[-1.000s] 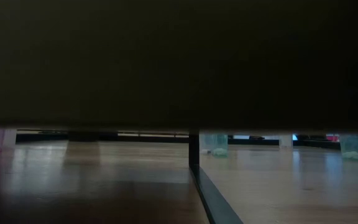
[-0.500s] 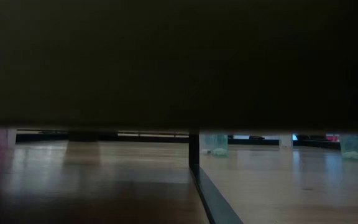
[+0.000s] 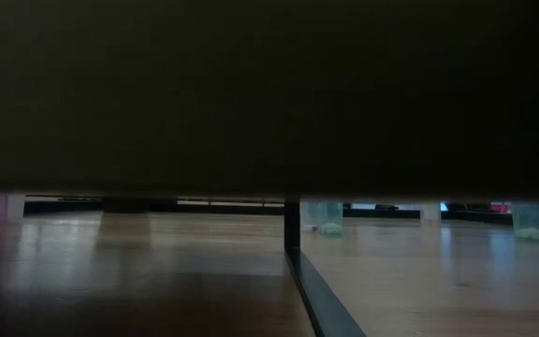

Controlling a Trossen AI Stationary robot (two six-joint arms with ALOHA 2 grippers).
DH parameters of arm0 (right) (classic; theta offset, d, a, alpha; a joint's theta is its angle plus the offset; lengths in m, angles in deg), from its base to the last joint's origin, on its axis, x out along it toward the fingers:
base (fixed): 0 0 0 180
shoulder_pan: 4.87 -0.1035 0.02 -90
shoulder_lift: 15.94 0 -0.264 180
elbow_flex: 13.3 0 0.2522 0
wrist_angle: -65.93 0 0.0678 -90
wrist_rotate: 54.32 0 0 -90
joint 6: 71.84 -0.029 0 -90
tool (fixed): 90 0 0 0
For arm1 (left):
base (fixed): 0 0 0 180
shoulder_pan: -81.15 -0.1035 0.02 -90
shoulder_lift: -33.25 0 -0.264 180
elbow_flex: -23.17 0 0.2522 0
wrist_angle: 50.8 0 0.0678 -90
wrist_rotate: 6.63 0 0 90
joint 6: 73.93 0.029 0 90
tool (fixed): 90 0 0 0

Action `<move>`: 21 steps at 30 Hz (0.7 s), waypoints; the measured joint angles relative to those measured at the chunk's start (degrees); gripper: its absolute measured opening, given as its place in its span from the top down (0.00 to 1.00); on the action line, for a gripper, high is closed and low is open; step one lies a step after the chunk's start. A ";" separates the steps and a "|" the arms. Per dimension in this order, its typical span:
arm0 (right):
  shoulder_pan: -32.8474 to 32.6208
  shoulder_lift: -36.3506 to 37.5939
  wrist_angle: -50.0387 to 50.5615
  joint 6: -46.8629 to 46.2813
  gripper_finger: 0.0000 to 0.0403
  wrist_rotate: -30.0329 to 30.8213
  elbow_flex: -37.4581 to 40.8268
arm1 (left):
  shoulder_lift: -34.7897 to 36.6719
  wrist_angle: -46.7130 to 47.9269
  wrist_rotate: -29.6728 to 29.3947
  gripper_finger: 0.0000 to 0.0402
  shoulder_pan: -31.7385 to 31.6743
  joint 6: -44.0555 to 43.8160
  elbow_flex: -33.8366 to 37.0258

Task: Pick and place medicine bottles onto shelf by color
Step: Put the top left pink pill bottle on the shelf

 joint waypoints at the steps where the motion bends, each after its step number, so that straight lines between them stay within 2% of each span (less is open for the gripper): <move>1: -0.01 0.00 0.00 0.00 0.96 -0.02 0.00 | 0.00 0.03 0.33 0.77 0.00 0.05 -0.12; 9: 0.01 -0.01 0.00 0.00 0.96 0.00 0.00 | 2.25 0.19 1.68 0.77 -0.15 -1.75 -2.67; 21: 0.00 -0.01 0.00 0.00 0.96 -0.01 0.00 | 4.15 2.56 2.72 0.77 1.17 -6.06 -11.70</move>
